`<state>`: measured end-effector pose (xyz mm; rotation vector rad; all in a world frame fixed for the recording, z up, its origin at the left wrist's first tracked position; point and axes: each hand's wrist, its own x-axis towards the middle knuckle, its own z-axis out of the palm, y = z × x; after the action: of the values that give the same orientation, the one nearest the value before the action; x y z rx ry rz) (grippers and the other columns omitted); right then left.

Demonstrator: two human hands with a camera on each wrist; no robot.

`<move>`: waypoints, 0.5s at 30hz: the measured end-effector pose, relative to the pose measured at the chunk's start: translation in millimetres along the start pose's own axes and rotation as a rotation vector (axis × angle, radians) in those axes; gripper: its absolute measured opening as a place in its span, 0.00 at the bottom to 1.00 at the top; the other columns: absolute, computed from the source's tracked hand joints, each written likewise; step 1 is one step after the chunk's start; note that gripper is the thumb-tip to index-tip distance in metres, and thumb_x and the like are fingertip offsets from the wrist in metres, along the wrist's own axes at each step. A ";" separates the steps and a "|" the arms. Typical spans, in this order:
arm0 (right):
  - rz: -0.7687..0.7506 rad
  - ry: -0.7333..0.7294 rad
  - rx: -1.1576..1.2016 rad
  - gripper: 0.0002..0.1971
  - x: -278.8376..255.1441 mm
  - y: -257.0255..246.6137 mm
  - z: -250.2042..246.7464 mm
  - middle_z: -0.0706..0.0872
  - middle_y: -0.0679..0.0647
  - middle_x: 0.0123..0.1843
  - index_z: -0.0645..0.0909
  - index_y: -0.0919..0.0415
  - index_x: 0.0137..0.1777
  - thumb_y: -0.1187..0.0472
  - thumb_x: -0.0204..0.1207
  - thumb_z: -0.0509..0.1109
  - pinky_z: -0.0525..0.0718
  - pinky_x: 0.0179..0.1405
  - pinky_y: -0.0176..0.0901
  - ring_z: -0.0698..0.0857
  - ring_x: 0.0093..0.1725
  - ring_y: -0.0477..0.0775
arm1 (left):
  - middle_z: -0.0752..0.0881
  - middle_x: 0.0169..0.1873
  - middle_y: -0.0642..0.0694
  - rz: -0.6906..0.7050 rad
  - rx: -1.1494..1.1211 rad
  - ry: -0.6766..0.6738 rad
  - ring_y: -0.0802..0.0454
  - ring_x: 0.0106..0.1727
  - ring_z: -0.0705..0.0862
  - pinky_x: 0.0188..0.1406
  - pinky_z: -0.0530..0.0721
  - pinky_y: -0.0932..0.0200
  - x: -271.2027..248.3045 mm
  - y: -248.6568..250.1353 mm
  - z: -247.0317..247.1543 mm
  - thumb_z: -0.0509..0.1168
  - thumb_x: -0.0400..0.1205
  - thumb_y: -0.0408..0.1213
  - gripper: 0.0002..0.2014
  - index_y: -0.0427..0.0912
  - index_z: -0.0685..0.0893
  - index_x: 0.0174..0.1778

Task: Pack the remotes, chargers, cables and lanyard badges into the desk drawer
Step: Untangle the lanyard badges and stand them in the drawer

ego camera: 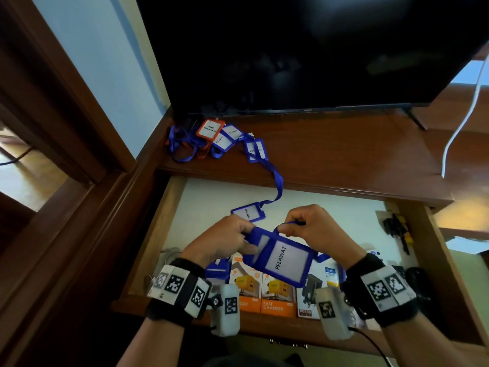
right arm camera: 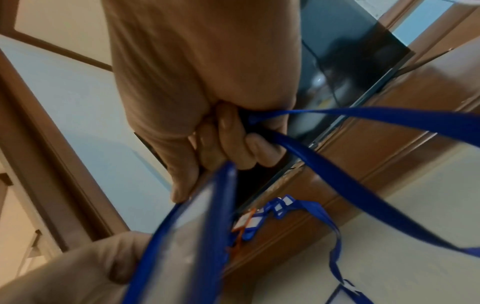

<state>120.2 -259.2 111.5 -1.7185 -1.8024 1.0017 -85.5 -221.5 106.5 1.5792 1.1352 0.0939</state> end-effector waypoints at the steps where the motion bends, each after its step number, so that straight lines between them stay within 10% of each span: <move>1: 0.004 -0.024 0.082 0.12 -0.4 4.5 1.8 0.82 0.49 0.28 0.78 0.56 0.31 0.58 0.75 0.73 0.76 0.29 0.31 0.81 0.29 0.41 | 0.89 0.50 0.47 0.025 -0.076 -0.002 0.51 0.56 0.86 0.57 0.84 0.51 -0.7 -1.7 -0.4 0.70 0.77 0.25 0.10 0.45 0.88 0.48; 7: 0.160 0.043 0.487 0.17 -6.6 13.3 24.6 0.78 0.50 0.26 0.73 0.60 0.32 0.78 0.79 0.62 0.78 0.29 0.35 0.79 0.23 0.39 | 0.91 0.43 0.50 0.171 -0.473 0.182 0.51 0.52 0.87 0.50 0.85 0.58 1.9 -6.9 8.6 0.65 0.77 0.20 0.14 0.44 0.87 0.46; 11: 0.214 -0.050 0.604 0.19 -0.1 15.7 46.5 0.66 0.48 0.20 0.73 0.61 0.30 0.59 0.84 0.61 0.60 0.22 0.37 0.61 0.20 0.45 | 0.90 0.51 0.43 0.162 -0.636 0.382 0.49 0.56 0.86 0.55 0.82 0.53 10.8 -7.4 18.3 0.64 0.81 0.26 0.11 0.46 0.86 0.51; 15: 0.116 -0.110 0.410 0.19 -0.2 1.8 54.5 0.70 0.43 0.19 0.75 0.59 0.30 0.59 0.85 0.59 0.66 0.22 0.29 0.66 0.19 0.39 | 0.89 0.49 0.40 0.015 -0.686 0.573 0.43 0.51 0.84 0.48 0.77 0.49 16.9 -13.4 23.8 0.65 0.82 0.34 0.06 0.47 0.87 0.49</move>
<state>80.6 -270.0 75.7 -1.5461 -1.4420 1.4259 -70.4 -228.2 79.0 0.9540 1.3296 0.8955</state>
